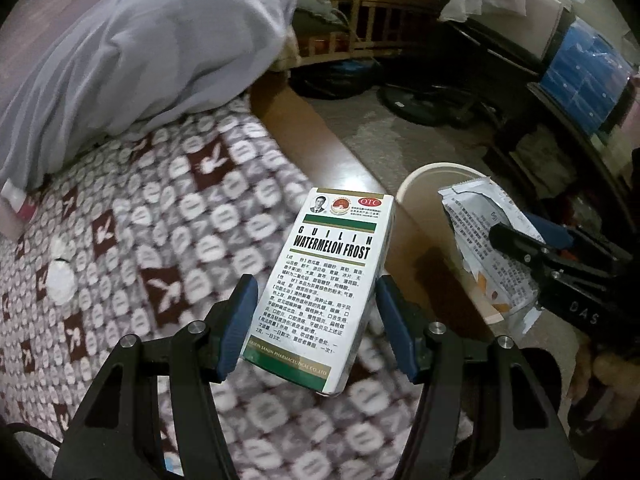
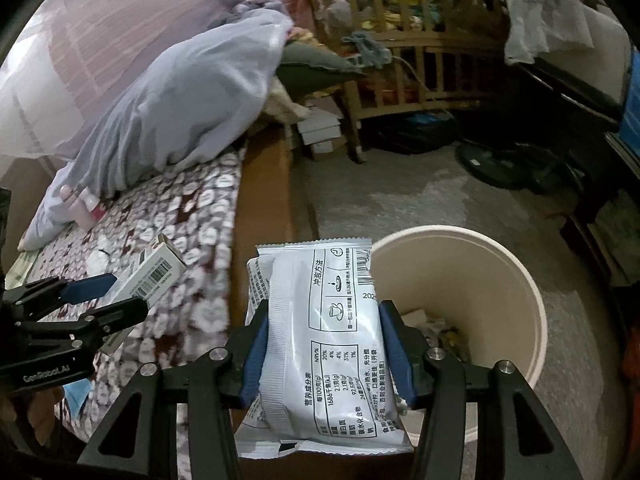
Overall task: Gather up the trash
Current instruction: 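Carry the Watermelon Frost box and white packet over the white bucket, then open both tools to drop the box and packet into the bucket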
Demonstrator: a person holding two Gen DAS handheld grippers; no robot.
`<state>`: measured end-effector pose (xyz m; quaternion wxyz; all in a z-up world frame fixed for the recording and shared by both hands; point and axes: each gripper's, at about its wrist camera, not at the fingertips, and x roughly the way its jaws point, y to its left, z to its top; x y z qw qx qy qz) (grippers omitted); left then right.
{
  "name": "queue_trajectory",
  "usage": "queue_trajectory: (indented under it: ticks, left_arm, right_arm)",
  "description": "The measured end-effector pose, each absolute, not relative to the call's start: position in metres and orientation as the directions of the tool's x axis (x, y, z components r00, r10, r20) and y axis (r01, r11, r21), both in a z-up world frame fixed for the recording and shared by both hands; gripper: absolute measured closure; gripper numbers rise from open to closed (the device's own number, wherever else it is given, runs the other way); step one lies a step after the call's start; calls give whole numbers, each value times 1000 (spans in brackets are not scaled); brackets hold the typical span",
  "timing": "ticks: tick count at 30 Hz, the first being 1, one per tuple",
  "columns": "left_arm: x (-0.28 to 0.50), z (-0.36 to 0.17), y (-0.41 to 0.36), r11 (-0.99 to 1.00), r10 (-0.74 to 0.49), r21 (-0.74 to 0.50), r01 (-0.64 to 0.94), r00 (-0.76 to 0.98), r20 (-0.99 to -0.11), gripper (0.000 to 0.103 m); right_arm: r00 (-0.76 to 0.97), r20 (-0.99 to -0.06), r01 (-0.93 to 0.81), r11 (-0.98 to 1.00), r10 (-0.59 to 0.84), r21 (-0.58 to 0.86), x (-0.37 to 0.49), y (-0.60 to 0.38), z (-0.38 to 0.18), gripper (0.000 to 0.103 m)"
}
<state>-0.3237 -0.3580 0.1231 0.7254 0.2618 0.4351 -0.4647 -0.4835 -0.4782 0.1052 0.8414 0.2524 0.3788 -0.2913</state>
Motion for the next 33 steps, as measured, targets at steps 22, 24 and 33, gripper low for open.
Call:
queue_trajectory:
  ticks: [22, 24, 33]
  left_arm:
    - [-362, 97, -431, 342, -463, -164, 925, 13, -887, 43]
    - [-364, 93, -436, 342, -462, -186, 921, -7, -887, 43]
    - [-372, 90, -447, 320, -482, -291, 902, -109, -869, 42]
  right_arm:
    - [458, -823, 790, 577, -336, 205, -541, -532, 75, 52]
    - [450, -828, 798, 567, -336, 204, -545, -535, 71, 52]
    - [421, -839, 826, 528, -344, 199, -554, -546, 62, 52]
